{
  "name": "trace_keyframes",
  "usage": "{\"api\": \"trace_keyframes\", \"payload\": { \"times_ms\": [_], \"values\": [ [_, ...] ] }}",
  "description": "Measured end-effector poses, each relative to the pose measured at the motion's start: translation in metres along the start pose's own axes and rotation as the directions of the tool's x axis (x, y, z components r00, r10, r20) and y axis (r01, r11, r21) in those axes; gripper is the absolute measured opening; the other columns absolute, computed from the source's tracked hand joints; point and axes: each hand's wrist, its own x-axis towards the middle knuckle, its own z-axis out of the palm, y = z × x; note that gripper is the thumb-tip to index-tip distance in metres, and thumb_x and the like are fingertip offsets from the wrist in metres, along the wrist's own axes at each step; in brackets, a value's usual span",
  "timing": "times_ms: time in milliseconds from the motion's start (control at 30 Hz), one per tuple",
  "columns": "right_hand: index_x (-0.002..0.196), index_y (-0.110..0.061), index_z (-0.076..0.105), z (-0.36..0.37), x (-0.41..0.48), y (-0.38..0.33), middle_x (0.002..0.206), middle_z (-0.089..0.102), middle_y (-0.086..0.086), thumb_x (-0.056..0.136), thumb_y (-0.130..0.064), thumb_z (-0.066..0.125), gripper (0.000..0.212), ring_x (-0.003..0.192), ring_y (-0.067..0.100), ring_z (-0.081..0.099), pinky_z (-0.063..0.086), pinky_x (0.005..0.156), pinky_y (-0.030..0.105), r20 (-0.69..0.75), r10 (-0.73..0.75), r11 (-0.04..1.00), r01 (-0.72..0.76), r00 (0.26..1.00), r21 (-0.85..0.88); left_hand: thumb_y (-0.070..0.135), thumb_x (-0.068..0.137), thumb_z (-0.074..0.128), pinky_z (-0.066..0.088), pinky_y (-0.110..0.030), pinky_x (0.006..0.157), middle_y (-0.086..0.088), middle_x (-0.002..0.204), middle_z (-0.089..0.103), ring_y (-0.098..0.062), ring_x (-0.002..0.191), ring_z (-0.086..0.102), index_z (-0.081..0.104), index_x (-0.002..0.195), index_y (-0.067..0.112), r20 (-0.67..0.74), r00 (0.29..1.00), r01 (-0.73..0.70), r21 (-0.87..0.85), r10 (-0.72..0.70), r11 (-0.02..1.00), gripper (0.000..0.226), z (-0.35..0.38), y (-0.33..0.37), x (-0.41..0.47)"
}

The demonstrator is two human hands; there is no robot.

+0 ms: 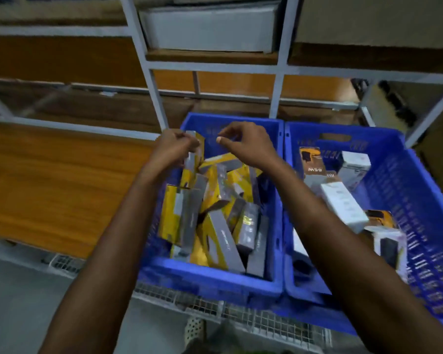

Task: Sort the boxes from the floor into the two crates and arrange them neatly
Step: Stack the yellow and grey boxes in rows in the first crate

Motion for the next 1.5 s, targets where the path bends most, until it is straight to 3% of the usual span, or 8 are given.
{"api": "trace_keyframes", "payload": {
  "times_ms": [267,533,700,867,1067,1233,1400,1500],
  "values": [
    [0.117,-0.020,0.071,0.102,0.090,0.020,0.118,0.073,0.007,0.088,-0.033,0.076,0.031,0.115,0.023,0.066,0.049,0.089,0.032,0.084,0.290,0.955,-0.282,0.953,-0.095,0.034,0.086,0.068,0.037,-0.049,0.109,-0.016,0.145,0.048,-0.038,0.141,0.036,0.065,0.130,0.028,-0.013,0.995,-0.074,0.564,0.099,0.822,0.044,-0.015,-0.040,0.126],
    [0.156,-0.044,0.027,0.146,0.108,0.035,0.145,0.040,0.019,0.090,-0.048,0.071,0.079,0.131,0.038,0.049,0.044,0.106,0.041,0.229,0.300,0.944,-0.253,0.926,-0.211,0.034,0.083,0.055,0.053,-0.046,0.094,-0.015,0.114,0.070,-0.035,0.108,0.064,0.074,0.104,0.010,-0.039,0.999,0.036,0.128,-0.031,0.991,0.037,0.022,-0.071,0.204],
    [0.143,-0.038,0.043,0.143,0.105,0.040,0.141,0.053,0.006,0.088,-0.060,0.065,0.063,0.125,0.030,0.056,0.047,0.089,0.041,0.068,0.296,0.908,-0.258,0.953,-0.330,0.034,0.085,0.055,0.041,-0.050,0.104,-0.016,0.129,0.062,-0.038,0.131,0.044,0.073,0.109,0.013,-0.140,0.988,-0.012,0.326,0.061,0.945,0.036,0.017,-0.063,0.188],
    [0.106,-0.022,0.067,0.144,0.103,0.057,0.111,0.071,0.005,0.089,-0.073,0.050,0.056,0.106,0.032,0.066,0.051,0.077,0.041,-0.191,0.442,0.829,-0.481,0.876,-0.286,0.068,0.077,0.057,-0.005,-0.075,0.111,-0.024,0.165,0.010,-0.039,0.154,-0.006,0.068,0.125,0.020,0.172,0.972,-0.225,0.871,0.158,0.436,0.069,0.025,-0.042,0.171],
    [0.100,-0.022,0.067,0.150,0.109,0.074,0.117,0.069,0.016,0.099,-0.071,0.015,0.071,0.113,0.039,0.061,0.042,0.100,0.062,-0.216,0.562,0.765,-0.601,0.798,-0.229,0.078,0.072,0.051,-0.008,-0.084,0.103,-0.026,0.164,0.013,-0.041,0.153,-0.007,0.069,0.122,0.027,0.374,0.899,-0.395,0.917,0.226,0.054,0.074,0.039,-0.051,0.167],
    [0.157,-0.029,0.031,0.141,0.108,0.095,0.163,0.029,0.015,0.089,-0.071,0.053,0.083,0.145,0.042,0.036,0.025,0.119,0.058,0.037,0.738,0.578,-0.602,0.674,-0.551,0.063,0.075,0.062,-0.002,-0.080,0.107,-0.022,0.159,0.025,-0.038,0.152,0.007,0.067,0.120,0.025,0.295,0.930,-0.338,0.922,0.219,0.190,0.058,0.042,-0.048,0.162],
    [0.159,-0.025,0.019,0.121,0.121,0.084,0.158,0.038,0.015,0.065,-0.049,0.093,0.122,0.139,0.038,0.045,0.042,0.110,0.047,0.152,0.782,0.622,-0.743,0.604,-0.246,0.053,0.075,0.071,-0.001,-0.077,0.112,-0.019,0.145,0.043,-0.039,0.145,0.021,0.068,0.114,0.018,0.271,0.926,-0.360,0.847,0.263,0.393,0.053,0.031,-0.049,0.171],
    [0.141,-0.009,0.049,0.107,0.125,0.077,0.133,0.058,0.012,0.073,-0.022,0.092,0.081,0.106,0.026,0.063,0.053,0.082,0.036,0.142,0.741,0.666,-0.745,0.657,-0.027,0.056,0.076,0.069,-0.003,-0.069,0.117,-0.014,0.132,0.056,-0.036,0.140,0.030,0.070,0.109,0.017,0.285,0.890,-0.432,0.774,0.356,0.462,0.051,0.031,-0.054,0.176]
  ]
}}
